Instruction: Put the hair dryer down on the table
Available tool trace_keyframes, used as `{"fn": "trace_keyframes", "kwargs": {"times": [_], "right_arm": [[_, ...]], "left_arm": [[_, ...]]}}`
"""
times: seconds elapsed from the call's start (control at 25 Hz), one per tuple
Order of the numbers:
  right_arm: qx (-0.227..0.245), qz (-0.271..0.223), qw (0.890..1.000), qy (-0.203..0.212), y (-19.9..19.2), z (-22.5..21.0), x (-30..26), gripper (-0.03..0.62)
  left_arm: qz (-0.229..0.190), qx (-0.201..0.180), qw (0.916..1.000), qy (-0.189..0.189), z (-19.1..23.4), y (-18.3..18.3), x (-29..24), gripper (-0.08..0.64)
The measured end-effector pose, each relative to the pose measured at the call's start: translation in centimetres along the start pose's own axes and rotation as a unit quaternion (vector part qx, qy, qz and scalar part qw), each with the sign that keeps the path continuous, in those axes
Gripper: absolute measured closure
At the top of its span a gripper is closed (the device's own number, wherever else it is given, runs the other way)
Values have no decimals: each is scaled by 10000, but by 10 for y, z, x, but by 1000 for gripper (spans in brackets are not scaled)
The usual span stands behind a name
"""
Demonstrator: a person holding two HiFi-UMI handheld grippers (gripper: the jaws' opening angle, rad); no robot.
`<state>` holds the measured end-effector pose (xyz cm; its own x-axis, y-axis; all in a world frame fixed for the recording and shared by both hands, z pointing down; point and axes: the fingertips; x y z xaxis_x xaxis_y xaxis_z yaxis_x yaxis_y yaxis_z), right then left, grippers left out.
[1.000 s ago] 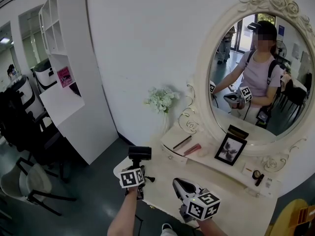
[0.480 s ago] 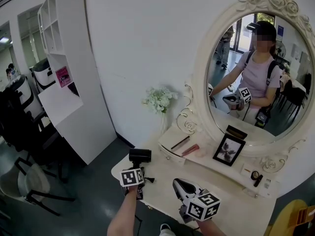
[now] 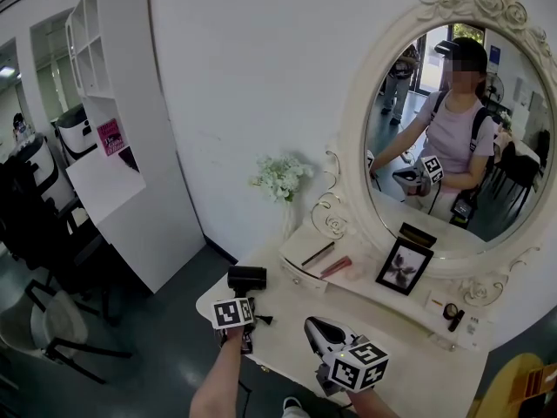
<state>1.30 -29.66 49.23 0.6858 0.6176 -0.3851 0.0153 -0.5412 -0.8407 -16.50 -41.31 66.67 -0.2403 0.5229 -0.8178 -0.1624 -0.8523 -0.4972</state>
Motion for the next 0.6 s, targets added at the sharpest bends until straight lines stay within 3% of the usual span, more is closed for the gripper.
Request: {"fn": "trace_keyframes", "kwargs": {"times": [0.6], "right_arm": [[-25, 21, 10000, 44, -4, 6, 3, 591]], "left_arm": [[285, 99, 9995, 19, 2, -6, -6, 299]]}}
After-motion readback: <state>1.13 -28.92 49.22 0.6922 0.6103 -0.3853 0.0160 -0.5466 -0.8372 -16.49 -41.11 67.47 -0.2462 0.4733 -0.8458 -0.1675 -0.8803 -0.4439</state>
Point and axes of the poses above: the fingertips, and each gripper's own axes: x backward along the fingers, z to its left, y out of its top, and after that the axes turned 12 degrees about z, right-handed
